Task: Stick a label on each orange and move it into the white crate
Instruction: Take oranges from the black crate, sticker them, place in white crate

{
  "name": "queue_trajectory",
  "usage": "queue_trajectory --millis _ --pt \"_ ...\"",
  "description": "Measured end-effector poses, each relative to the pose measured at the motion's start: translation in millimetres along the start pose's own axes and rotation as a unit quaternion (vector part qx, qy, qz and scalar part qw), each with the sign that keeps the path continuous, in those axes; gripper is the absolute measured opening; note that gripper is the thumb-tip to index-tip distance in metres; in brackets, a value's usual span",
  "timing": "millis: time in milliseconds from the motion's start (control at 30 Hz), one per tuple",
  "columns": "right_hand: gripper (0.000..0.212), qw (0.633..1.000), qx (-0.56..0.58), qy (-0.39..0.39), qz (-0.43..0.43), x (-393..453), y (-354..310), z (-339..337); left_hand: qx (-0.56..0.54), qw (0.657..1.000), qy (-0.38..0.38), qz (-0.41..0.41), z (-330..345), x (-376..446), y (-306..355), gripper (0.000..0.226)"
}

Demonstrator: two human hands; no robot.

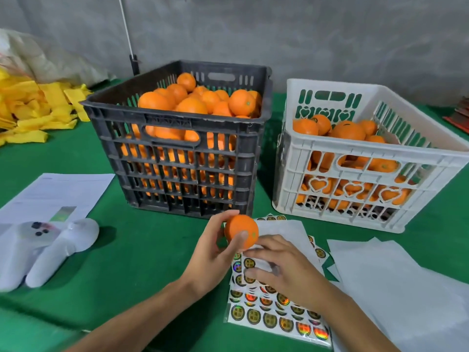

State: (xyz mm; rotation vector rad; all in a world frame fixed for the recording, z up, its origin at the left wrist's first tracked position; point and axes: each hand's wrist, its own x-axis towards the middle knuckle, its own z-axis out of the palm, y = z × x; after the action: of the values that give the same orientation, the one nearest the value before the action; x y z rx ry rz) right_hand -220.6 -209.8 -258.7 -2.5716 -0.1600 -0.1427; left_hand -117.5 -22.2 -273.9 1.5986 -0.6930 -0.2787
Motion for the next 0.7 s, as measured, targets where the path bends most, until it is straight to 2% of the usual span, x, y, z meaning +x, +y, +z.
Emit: queue_trajectory --millis 333,433,567,700 --pt "0.024 0.996 -0.01 0.093 -0.007 5 -5 7 -0.042 0.998 0.017 -0.049 3 5 0 0.051" --pt "0.032 0.997 0.026 0.075 0.002 2 -6 5 -0.03 0.998 0.018 -0.043 3 5 -1 0.047" --pt "0.05 1.0 0.008 0.013 -0.008 -3 -6 -1 -0.036 0.998 0.018 -0.046 3 4 0 0.046" --pt "0.053 1.0 -0.004 -0.024 -0.017 -5 -5 -6 -0.037 0.998 0.015 -0.053 3 4 -1 0.048"
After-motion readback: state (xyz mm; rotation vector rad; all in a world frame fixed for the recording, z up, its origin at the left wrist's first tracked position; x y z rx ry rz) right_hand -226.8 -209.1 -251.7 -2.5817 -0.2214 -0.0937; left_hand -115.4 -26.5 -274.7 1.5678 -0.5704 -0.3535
